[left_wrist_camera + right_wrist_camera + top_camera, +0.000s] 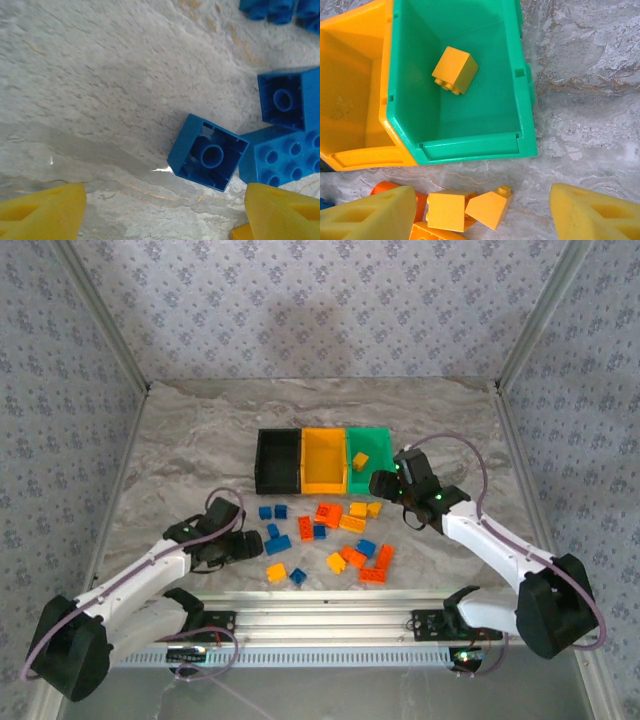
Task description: Sort the legos into containers by color
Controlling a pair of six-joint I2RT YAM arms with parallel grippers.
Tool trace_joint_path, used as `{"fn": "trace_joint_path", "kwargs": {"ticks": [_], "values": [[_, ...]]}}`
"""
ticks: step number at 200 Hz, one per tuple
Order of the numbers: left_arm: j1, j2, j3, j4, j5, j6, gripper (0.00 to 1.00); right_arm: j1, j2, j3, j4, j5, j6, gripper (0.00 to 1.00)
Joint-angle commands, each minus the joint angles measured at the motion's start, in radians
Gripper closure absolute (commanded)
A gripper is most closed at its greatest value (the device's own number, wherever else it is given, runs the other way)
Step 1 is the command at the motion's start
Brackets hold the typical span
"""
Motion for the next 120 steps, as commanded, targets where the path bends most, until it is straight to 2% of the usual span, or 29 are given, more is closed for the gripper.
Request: {"fn": "trace_joint_path", "kwargs": {"ticks": [1, 33, 120], "values": [[-0.024, 0.014, 0.006, 0.082, 0.017, 0.009, 0.17, -0.004, -0.024, -0.01, -0.014, 0.0, 0.008, 0.27], [-0.027, 0.06, 0.011, 0.095, -0.012, 0.026, 0.18, -0.014, -0.028, -0.022, -0.012, -0.001, 0.008, 0.27], [-0.027, 0.198, 0.041, 0.123, -0.122, 0.035, 0.34, -0.033, -0.061, -0.03, -0.018, -0.002, 0.008, 0.27]]}}
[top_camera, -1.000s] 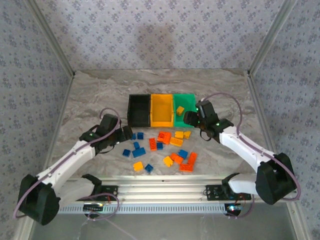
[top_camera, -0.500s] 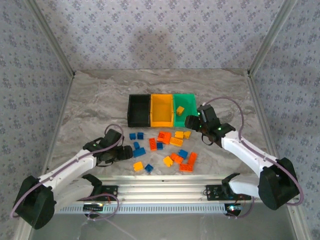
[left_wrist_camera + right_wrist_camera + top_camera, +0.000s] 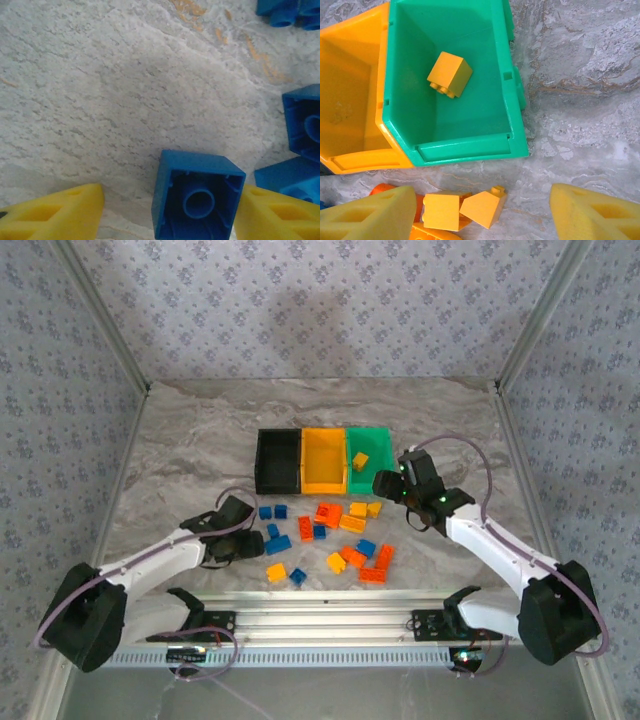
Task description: Sort the legos into containers by color
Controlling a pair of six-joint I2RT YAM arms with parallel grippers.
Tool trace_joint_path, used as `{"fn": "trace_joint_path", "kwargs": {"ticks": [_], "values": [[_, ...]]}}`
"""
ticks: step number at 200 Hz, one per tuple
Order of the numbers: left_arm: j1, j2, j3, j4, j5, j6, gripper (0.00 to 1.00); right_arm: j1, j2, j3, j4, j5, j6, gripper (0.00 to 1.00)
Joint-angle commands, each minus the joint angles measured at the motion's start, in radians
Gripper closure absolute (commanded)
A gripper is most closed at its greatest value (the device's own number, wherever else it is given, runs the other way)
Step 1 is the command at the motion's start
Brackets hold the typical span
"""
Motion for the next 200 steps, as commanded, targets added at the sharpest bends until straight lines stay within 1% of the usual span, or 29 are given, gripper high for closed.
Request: {"fn": "trace_joint_path", "kwargs": {"ticks": [1, 13, 46, 67, 105, 139, 150, 155, 174, 200], "values": [[-0.005, 0.022, 0.035, 0.007, -0.054, 0.007, 0.35, -0.009, -0.025, -0.012, -0.018, 0.0, 0.008, 0.27], [-0.005, 0.03, 0.033, 0.016, -0.064, 0.009, 0.36, -0.012, -0.028, -0.013, -0.018, 0.001, 0.008, 0.27], [-0.004, 0.05, 0.045, 0.043, -0.074, 0.016, 0.43, -0.014, -0.032, -0.014, -0.017, -0.001, 0.008, 0.27], [-0.004, 0.07, 0.061, 0.05, -0.069, 0.016, 0.54, -0.014, -0.033, -0.017, -0.018, 0.0, 0.008, 0.27], [-0.005, 0.057, 0.079, 0.028, -0.068, 0.014, 0.68, -0.015, -0.045, -0.024, -0.019, 0.007, 0.008, 0.27], [-0.007, -0.057, 0.146, -0.046, -0.067, 0.005, 0.71, -0.016, -0.052, -0.029, -0.021, 0.009, 0.008, 0.27], [-0.007, -0.071, 0.194, -0.061, -0.063, 0.003, 0.71, -0.018, -0.052, -0.031, -0.02, 0.011, 0.009, 0.27], [-0.008, -0.069, 0.217, -0.063, -0.058, 0.003, 0.71, -0.017, -0.051, -0.033, -0.019, 0.012, 0.033, 0.27], [-0.014, -0.013, 0.317, -0.039, -0.056, 0.014, 0.72, -0.018, -0.053, -0.042, -0.015, 0.01, 0.039, 0.27], [-0.013, 0.162, 0.471, 0.036, -0.084, 0.037, 0.73, -0.019, -0.052, -0.05, -0.02, 0.015, 0.048, 0.27]]}}
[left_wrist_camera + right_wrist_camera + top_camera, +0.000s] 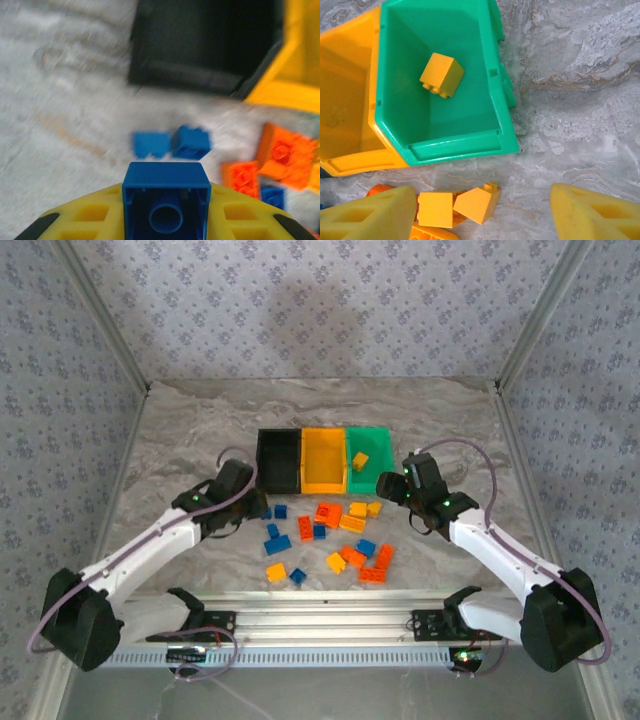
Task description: Sort the legos into containers by color
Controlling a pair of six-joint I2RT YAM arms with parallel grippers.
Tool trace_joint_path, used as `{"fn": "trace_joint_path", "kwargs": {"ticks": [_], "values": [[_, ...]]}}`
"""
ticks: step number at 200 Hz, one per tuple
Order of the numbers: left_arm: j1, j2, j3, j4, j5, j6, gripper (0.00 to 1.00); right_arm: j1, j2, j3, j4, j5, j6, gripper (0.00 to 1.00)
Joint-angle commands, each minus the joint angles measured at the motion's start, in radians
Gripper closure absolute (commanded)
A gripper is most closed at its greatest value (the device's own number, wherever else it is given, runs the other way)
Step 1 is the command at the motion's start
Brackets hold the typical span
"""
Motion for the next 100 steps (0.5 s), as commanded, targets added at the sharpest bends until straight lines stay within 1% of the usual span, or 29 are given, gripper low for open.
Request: {"fn": "trace_joint_path", "kwargs": {"ticks": [1, 37, 52, 72, 83, 100], "values": [[-0.005, 0.138, 0.125, 0.069, -0.027, 0.028, 0.73, -0.006, -0.018, -0.015, -0.02, 0.015, 0.025, 0.27], [0.023, 0.399, 0.326, 0.124, -0.065, 0.034, 0.73, -0.007, -0.037, -0.023, -0.045, 0.018, 0.031, 0.27], [0.037, 0.48, 0.387, 0.122, -0.088, 0.033, 0.73, -0.007, -0.054, -0.032, -0.05, 0.014, 0.032, 0.27], [0.051, 0.556, 0.44, 0.135, -0.088, 0.022, 0.72, -0.007, -0.073, -0.045, -0.052, 0.007, 0.032, 0.27], [0.051, 0.583, 0.464, 0.14, -0.088, 0.02, 0.64, -0.007, -0.08, -0.053, -0.05, -0.004, 0.032, 0.27], [0.051, 0.602, 0.496, 0.141, -0.079, 0.012, 0.48, -0.008, -0.079, -0.062, -0.051, -0.029, 0.03, 0.24]]}}
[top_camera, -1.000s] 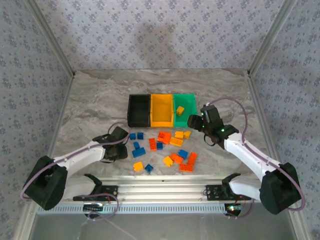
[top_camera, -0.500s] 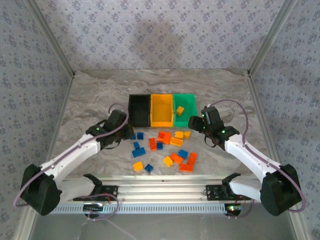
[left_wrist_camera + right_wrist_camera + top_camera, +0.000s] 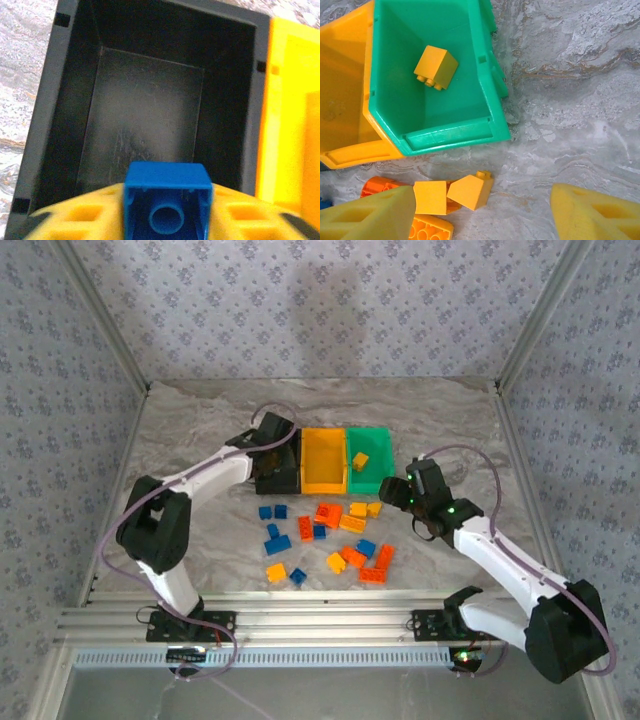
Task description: Sort the legos into containers by color
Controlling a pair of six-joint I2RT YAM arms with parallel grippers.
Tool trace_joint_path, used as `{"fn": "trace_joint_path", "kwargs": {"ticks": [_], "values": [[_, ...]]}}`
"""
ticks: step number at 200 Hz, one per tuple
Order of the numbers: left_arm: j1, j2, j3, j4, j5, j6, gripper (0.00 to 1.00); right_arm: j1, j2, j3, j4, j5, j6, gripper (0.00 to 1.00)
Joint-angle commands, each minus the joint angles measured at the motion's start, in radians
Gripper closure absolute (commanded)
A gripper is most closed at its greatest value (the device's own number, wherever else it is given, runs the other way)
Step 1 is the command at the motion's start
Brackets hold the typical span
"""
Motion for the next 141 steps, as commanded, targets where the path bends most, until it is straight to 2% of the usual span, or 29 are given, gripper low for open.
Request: {"fn": "trace_joint_path", "kwargs": {"ticks": [1, 31, 68, 75, 118, 141], "values": [[0.001, 0.013, 0.067, 0.018, -0.013, -0.008, 0.47, -0.007, -0.015, -0.022, -0.029, -0.028, 0.017, 0.24], [-0.012, -0.043, 0.075, 0.033, 0.009, -0.017, 0.25, -0.005, -0.008, -0.052, -0.02, -0.068, 0.041, 0.21], [-0.074, -0.214, 0.0, 0.056, 0.048, 0.003, 0.13, 0.033, -0.003, -0.091, -0.055, -0.091, 0.083, 0.21], [-0.094, -0.252, -0.026, 0.054, 0.048, 0.009, 0.01, 0.043, -0.01, -0.103, -0.07, -0.093, 0.093, 0.22], [-0.198, -0.509, -0.276, 0.04, 0.041, -0.012, 0.0, 0.128, -0.096, -0.173, -0.198, -0.083, 0.153, 0.29], [-0.254, -0.646, -0.42, 0.022, -0.009, -0.029, 0.01, 0.199, -0.139, -0.194, -0.249, -0.101, 0.166, 0.3]]}}
